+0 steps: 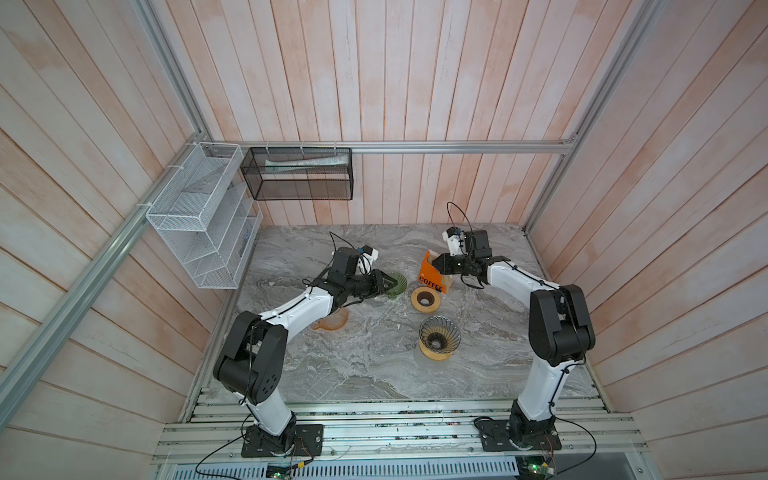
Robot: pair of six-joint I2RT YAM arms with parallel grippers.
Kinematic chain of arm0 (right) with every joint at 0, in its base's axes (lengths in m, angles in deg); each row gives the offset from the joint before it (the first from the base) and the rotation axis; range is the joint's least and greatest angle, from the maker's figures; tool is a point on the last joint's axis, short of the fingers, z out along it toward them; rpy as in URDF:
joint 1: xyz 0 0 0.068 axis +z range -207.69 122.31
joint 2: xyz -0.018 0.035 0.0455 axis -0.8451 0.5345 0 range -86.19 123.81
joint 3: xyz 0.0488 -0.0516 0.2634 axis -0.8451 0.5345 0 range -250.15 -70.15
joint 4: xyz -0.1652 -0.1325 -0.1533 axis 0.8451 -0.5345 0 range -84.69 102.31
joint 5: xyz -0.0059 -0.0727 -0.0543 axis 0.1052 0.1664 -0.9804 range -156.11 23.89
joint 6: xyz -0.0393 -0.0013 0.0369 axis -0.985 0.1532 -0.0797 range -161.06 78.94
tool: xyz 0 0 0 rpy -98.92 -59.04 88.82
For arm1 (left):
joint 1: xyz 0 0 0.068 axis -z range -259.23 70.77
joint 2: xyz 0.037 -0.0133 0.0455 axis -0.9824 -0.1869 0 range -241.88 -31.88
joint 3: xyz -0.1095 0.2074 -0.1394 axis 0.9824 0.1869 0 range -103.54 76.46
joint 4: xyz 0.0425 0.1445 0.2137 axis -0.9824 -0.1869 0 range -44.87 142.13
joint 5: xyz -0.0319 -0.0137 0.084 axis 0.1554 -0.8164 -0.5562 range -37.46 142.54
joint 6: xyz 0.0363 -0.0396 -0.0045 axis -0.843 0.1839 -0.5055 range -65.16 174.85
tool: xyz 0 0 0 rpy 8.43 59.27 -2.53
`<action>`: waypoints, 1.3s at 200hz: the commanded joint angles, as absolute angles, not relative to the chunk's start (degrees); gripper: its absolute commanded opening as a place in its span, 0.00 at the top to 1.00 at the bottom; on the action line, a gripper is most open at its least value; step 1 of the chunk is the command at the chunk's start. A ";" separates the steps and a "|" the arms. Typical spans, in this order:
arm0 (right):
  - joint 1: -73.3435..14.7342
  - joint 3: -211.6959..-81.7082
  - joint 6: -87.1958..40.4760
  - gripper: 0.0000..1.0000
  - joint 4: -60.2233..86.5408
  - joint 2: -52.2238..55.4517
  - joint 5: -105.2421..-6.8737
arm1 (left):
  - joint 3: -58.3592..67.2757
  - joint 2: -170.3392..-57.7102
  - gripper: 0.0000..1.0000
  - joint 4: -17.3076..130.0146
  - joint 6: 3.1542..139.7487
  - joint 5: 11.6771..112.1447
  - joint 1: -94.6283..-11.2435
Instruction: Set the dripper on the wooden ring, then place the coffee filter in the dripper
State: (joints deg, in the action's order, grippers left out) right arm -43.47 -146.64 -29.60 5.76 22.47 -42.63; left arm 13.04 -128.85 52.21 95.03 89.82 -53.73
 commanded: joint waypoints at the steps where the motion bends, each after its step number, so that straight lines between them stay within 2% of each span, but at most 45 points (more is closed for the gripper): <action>1: -43.01 -148.33 -30.77 0.87 4.13 23.59 -43.83 | 14.06 -129.17 0.74 53.56 95.19 90.42 -54.10; 37: -42.95 -148.83 -30.95 1.00 3.70 23.59 -44.01 | 14.08 -129.20 0.73 53.70 95.19 90.42 -54.18; 219: -42.84 -148.63 -31.39 1.00 2.38 18.95 -45.01 | 14.56 -129.18 0.73 54.02 95.45 90.77 -54.26; 235: -42.75 -148.87 -31.48 0.84 2.11 19.60 -45.01 | 14.72 -129.17 0.73 54.15 95.54 90.82 -54.26; 260: -42.32 -149.19 -31.63 0.80 1.85 20.54 -45.19 | 14.67 -129.12 0.73 54.25 95.63 90.86 -54.26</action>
State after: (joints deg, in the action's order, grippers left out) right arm -43.03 -147.47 -30.93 3.34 20.07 -44.59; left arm 13.67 -128.85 53.06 95.23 89.86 -53.95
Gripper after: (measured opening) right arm 0.190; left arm 0.265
